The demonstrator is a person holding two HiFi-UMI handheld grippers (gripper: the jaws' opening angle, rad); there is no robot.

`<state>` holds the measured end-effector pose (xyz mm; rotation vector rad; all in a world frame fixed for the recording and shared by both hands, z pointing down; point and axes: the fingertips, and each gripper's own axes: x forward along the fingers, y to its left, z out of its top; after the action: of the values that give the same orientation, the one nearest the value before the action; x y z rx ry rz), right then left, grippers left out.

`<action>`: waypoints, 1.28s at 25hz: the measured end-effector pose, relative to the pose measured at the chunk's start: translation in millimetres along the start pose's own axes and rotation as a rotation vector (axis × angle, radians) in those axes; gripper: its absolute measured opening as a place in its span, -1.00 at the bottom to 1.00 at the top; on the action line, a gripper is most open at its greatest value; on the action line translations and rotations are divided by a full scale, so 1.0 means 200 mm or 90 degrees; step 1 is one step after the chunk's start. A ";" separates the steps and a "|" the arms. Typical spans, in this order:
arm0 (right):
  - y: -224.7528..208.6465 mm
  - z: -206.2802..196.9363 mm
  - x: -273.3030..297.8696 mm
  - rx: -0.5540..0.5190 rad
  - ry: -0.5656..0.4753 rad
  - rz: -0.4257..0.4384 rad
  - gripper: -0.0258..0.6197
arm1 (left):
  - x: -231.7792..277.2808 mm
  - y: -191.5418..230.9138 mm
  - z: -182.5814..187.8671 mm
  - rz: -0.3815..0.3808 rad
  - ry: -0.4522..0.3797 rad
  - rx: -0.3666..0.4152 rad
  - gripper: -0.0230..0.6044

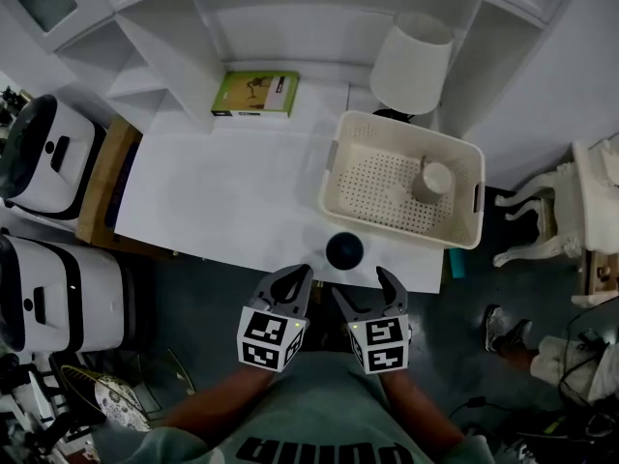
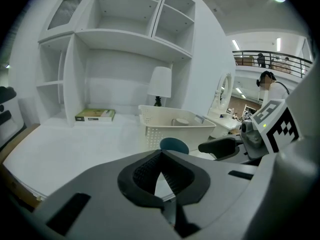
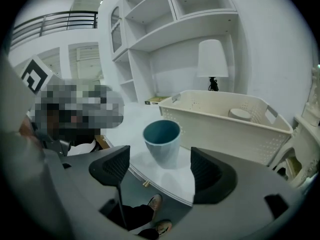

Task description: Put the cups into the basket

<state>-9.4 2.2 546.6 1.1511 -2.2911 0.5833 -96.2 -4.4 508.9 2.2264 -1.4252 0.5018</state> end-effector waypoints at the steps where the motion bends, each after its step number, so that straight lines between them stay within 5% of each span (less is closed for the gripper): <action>1: 0.00 0.00 0.02 -0.001 0.002 -0.002 0.21 | 0.01 0.01 0.00 -0.001 0.002 -0.003 -0.91; 32: -0.03 0.00 0.47 -0.031 0.060 -0.029 0.31 | 0.30 0.31 0.03 -0.050 0.076 0.024 -0.91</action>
<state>-53.0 -56.7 604.9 1.1253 -2.1819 0.5501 -128.1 -75.8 546.5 2.2318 -1.2728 0.6285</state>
